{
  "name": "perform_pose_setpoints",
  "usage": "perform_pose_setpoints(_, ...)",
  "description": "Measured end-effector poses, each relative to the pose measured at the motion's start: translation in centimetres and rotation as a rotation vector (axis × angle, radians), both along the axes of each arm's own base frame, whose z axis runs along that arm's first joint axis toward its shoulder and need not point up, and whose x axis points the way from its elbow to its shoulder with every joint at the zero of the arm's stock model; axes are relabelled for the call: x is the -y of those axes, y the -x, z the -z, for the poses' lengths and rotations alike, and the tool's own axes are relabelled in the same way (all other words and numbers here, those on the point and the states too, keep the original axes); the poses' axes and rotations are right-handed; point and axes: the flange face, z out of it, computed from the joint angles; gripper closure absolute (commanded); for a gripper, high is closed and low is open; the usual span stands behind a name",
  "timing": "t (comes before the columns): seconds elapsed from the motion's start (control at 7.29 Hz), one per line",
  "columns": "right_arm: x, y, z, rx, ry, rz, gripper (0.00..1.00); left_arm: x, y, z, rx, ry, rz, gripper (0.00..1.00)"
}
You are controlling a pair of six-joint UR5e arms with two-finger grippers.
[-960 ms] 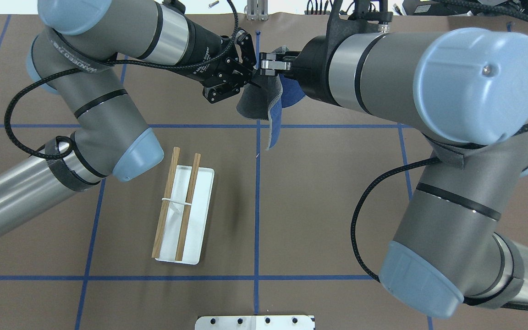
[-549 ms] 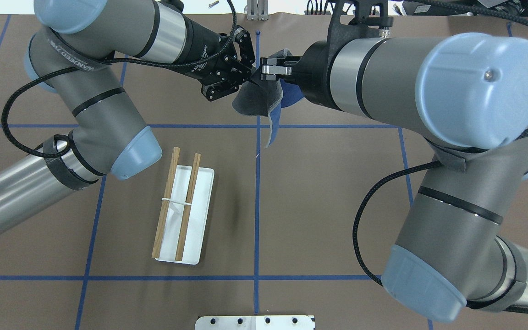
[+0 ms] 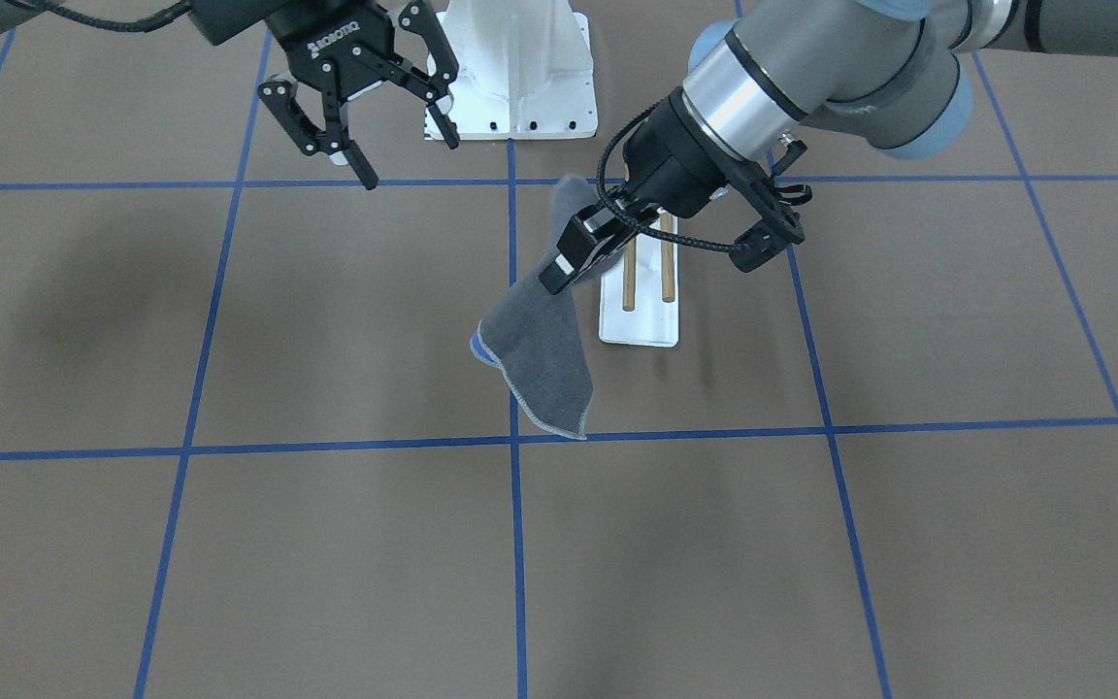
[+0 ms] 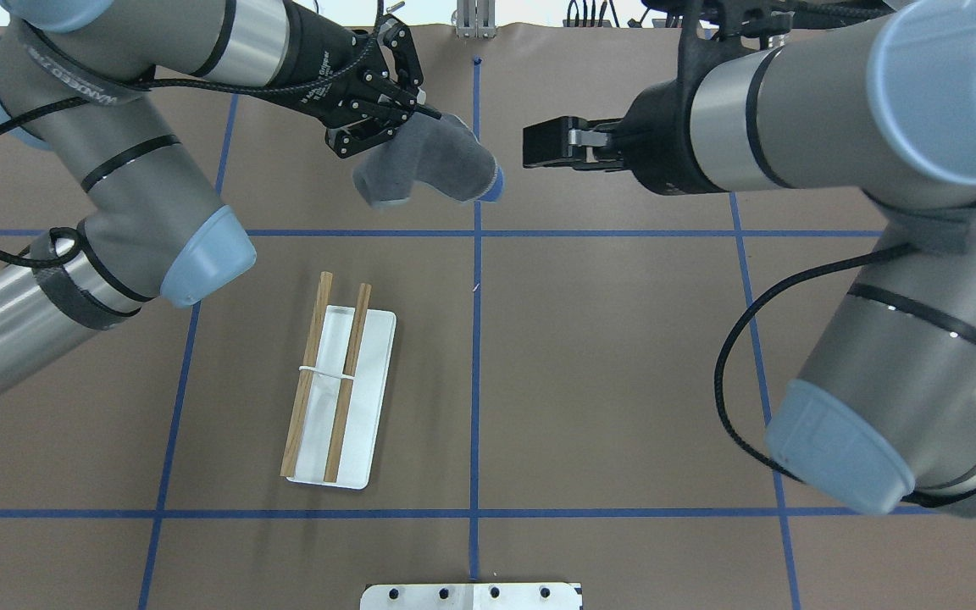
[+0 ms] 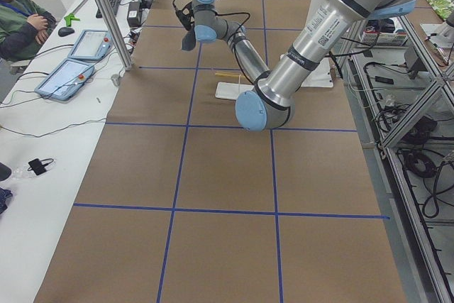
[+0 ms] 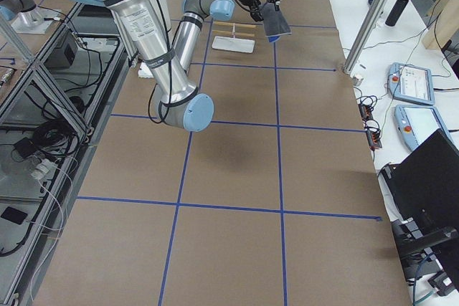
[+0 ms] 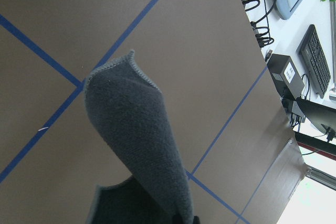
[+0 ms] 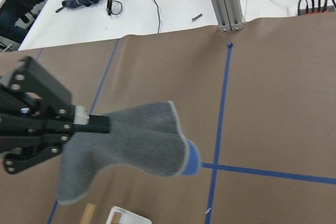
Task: Hang towel on rack
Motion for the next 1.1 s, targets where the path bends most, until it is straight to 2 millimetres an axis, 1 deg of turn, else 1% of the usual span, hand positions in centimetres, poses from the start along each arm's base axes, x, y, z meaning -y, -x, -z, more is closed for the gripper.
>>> perform_pose_setpoints(0.27, 4.0, -2.9, -4.3, -0.183, 0.026, 0.071, 0.0, -2.7, 2.9, -2.0, 0.011, -0.076, -0.041, 1.0)
perform_pose_setpoints(0.41, 6.4, -4.7, -6.7, -0.272, 0.042, 0.114, 0.0, -4.3, 4.2, -2.5, 0.015, -0.135, -0.068, 1.0)
perform_pose_setpoints(0.55, 8.7, -6.5, -9.4, -0.343, 0.051, 0.16, 0.0, -6.0, 4.6, -3.0, 0.022, -0.204, -0.1, 1.0)
perform_pose_setpoints(0.69, 10.9, -8.2, -12.2, -0.397, 0.056, 0.205, 0.0, -7.7, 4.3, -4.3, 0.043, -0.277, -0.137, 1.0)
perform_pose_setpoints(0.82, 13.2, -10.0, -15.5, -0.447, 0.055, 0.25, 0.0, -9.3, 4.0, -6.8, 0.083, -0.36, -0.174, 1.0)
perform_pose_setpoints(0.96, 15.3, -12.3, -18.7, -0.488, 0.046, 0.291, 0.0, -10.4, 4.0, -9.2, 0.124, -0.437, -0.205, 1.0)
perform_pose_setpoints(1.1, 16.9, -14.7, -21.6, -0.516, 0.03, 0.331, 0.0, -11.0, 3.9, -11.5, 0.165, -0.499, -0.232, 1.0)
